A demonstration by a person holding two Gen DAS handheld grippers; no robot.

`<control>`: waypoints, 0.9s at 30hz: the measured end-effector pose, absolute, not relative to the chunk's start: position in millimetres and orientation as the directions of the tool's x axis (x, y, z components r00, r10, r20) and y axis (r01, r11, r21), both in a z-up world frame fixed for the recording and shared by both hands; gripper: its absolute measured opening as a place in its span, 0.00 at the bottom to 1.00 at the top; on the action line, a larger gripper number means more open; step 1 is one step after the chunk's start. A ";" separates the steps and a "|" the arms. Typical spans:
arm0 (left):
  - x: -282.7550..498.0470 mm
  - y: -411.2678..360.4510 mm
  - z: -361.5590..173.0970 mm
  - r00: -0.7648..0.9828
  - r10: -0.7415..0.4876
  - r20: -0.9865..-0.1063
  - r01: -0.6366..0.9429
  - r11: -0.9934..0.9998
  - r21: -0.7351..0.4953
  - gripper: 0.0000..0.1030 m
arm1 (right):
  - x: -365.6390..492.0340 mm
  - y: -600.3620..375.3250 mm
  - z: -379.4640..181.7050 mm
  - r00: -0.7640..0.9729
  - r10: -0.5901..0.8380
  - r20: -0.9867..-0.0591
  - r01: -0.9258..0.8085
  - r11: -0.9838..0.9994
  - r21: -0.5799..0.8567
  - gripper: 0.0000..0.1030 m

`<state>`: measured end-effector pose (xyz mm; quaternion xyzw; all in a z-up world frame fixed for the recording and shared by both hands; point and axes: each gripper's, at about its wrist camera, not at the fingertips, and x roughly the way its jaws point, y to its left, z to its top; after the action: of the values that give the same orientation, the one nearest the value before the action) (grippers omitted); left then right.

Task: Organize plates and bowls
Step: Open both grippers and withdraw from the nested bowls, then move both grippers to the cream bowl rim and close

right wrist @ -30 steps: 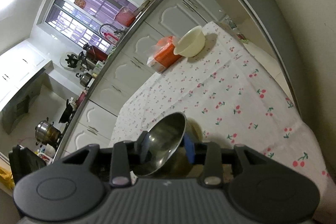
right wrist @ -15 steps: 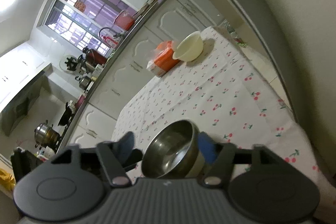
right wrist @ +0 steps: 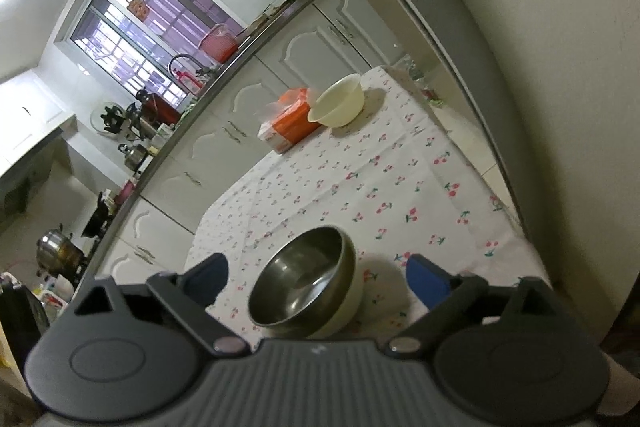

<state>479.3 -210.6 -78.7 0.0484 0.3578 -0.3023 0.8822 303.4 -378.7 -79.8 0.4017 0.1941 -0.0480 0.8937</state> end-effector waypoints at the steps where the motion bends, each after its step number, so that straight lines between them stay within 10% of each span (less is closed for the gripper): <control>1: 480.7 -210.4 -77.3 0.569 -0.491 -0.659 0.563 0.817 -0.123 1.00 | 302.9 -377.6 -77.8 0.920 0.065 -0.387 0.243 0.679 0.692 0.93; 27: 545.1 -264.6 -38.4 0.720 -0.416 -0.556 0.548 0.832 0.088 1.00 | 390.8 -404.4 5.0 0.938 -0.073 -0.340 0.250 0.821 0.513 0.96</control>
<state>545.1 -264.6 -38.4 0.1239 0.2669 -0.2622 0.9191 390.8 -404.4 5.0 0.2867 0.1543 -0.0859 0.9416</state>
